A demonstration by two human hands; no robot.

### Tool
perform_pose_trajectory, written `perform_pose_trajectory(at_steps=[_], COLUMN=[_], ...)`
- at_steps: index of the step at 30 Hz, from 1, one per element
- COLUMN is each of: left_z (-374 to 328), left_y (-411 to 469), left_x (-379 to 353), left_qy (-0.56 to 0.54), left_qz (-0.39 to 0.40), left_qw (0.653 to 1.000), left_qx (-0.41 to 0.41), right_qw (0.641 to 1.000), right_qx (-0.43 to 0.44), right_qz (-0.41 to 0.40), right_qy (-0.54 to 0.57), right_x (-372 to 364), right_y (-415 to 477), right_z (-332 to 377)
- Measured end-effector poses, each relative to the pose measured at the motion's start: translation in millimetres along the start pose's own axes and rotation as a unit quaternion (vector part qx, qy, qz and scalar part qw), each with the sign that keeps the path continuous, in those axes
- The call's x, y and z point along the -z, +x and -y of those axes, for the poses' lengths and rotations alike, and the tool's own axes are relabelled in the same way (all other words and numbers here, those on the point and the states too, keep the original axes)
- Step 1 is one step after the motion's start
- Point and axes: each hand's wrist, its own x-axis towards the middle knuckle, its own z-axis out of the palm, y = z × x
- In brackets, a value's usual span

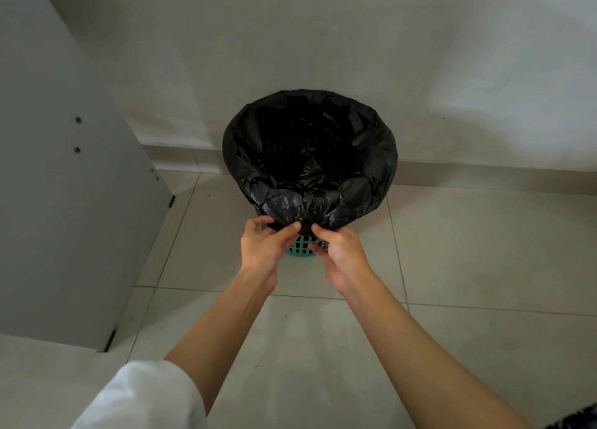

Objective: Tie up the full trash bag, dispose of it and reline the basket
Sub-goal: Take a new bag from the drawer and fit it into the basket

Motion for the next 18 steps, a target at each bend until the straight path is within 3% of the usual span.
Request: perform_pose_trajectory(at_steps=[5, 9, 13, 18], left_z=[-1.6, 3.7, 1.9, 1.9], left_y=[-3.5, -2.4, -8.1, -16.8], left_x=[-6.6, -11.5, -18.4, -17.1], left_qy=[-0.062, 0.057, 0.114, 0.164], left_qz=[-0.03, -0.087, -0.12, -0.035], left_qw=[0.997, 0.995, 0.985, 0.982], left_qx=[0.03, -0.004, -0.056, -0.082], right_qw=[0.998, 0.993, 0.992, 0.992], right_qx=[-0.04, -0.095, -0.092, -0.073], right_qz=[0.014, 0.011, 0.012, 0.028], right_qy=[-0.051, -0.067, -0.088, -0.102], right_x=[5.4, 7.5, 4.9, 7.5], right_y=[-0.3, 2.4, 5.6, 7.0], right_z=[3.7, 4.1, 7.9, 10.2])
